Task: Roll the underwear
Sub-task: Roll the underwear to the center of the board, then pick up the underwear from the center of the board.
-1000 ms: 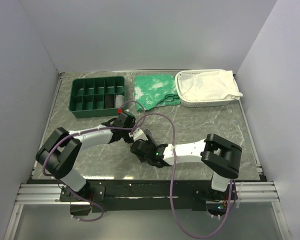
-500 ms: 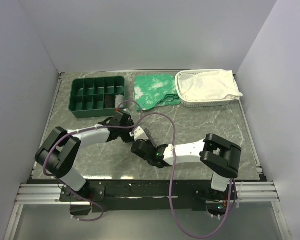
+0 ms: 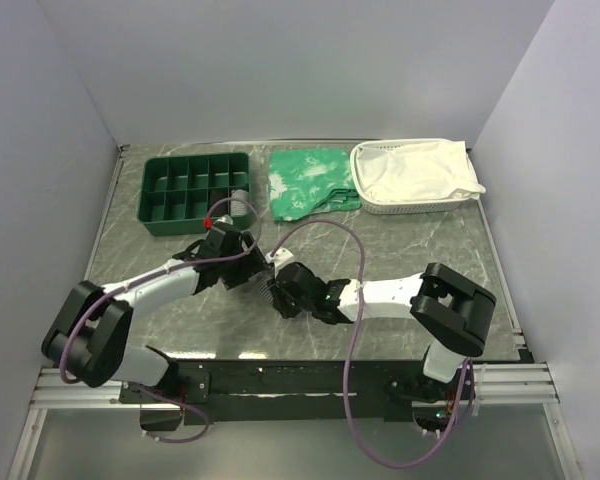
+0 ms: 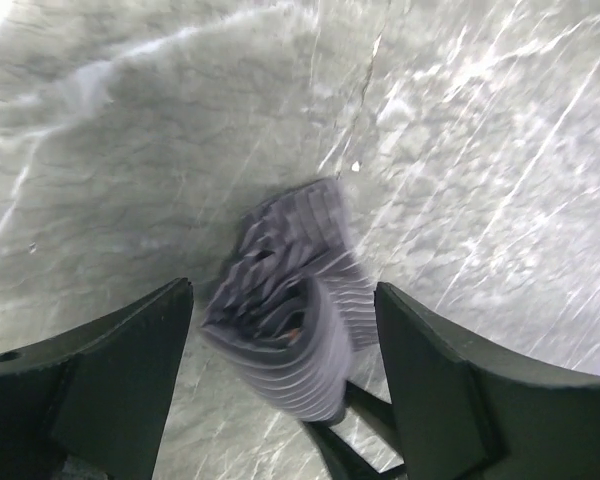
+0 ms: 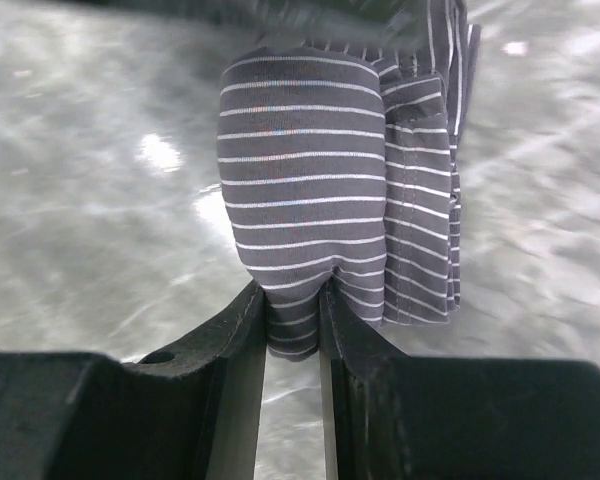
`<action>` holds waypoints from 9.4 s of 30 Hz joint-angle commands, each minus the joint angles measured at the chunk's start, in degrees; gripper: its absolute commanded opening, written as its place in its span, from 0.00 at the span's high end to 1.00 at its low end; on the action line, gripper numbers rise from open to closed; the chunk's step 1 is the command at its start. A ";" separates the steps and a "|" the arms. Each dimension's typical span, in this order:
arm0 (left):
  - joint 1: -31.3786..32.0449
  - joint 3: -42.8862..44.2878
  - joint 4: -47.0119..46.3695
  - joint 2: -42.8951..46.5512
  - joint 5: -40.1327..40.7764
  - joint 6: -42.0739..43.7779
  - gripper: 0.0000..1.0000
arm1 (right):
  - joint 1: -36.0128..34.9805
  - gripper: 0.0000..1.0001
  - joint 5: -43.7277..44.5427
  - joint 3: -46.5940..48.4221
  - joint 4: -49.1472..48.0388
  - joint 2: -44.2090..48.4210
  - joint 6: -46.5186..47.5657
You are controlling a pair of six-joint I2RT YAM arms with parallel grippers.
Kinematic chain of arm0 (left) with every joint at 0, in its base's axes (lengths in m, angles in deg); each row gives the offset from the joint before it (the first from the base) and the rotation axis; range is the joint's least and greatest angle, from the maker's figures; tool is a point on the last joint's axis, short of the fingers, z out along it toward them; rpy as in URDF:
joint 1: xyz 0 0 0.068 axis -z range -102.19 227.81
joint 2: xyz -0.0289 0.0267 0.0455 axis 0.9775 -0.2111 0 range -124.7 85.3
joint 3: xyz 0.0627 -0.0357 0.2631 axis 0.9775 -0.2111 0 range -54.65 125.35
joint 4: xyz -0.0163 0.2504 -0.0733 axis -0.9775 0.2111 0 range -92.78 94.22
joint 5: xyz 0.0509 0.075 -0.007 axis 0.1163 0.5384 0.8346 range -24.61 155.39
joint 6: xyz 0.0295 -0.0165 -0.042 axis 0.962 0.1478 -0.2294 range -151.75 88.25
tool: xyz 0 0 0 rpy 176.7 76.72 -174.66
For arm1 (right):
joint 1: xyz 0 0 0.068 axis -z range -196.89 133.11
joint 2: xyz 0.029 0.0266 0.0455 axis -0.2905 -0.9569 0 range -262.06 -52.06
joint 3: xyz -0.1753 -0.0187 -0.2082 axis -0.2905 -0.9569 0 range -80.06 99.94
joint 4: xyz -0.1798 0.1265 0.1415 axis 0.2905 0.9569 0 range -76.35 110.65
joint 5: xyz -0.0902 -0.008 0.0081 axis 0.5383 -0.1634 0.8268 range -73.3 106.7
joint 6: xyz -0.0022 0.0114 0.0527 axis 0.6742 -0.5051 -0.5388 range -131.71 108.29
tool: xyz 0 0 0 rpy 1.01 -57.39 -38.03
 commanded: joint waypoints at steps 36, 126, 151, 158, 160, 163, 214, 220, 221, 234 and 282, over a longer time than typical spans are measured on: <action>6.14 -18.99 -15.26 17.92 10.54 -7.27 0.23 | 18.69 0.83 -56.63 6.33 -1.93 -13.46 -11.41; 6.94 2.55 2.23 -1.09 9.22 -0.94 0.36 | 8.75 0.93 -15.92 -4.92 -2.09 4.29 -15.62; 7.90 -14.06 -12.53 17.21 13.53 -4.72 0.22 | 19.83 0.92 -33.25 -10.55 -9.05 -3.53 -33.46; 9.92 -13.97 -16.57 14.48 14.06 -5.42 0.22 | 20.44 0.92 -33.07 -11.51 -8.70 -3.79 -35.75; 10.45 -14.06 -17.63 13.43 14.41 -5.51 0.23 | 20.53 0.92 -33.16 -11.60 -9.05 -4.32 -36.72; 11.42 -14.24 -19.12 11.59 14.68 -5.95 0.23 | 20.62 0.92 -32.99 -11.78 -8.70 -4.85 -37.42; 15.99 5.36 -2.16 -14.43 11.95 -3.84 0.80 | -0.64 0.42 14.99 0.17 16.62 13.96 -12.38; 15.99 6.68 -0.84 -15.66 10.20 -3.40 0.82 | -1.70 0.38 18.87 -2.90 11.10 16.15 -12.29; 15.90 6.68 -0.93 -15.58 9.93 -3.40 0.82 | -1.70 0.38 18.78 -3.34 10.38 16.77 -12.11; 15.46 6.24 -1.99 -15.40 8.09 -3.67 0.81 | -1.44 0.37 14.30 -4.04 1.94 10.45 -8.07; 11.24 2.90 -7.44 -15.58 0.26 -3.40 0.80 | 1.28 0.95 15.97 -2.99 3.17 -4.06 -11.76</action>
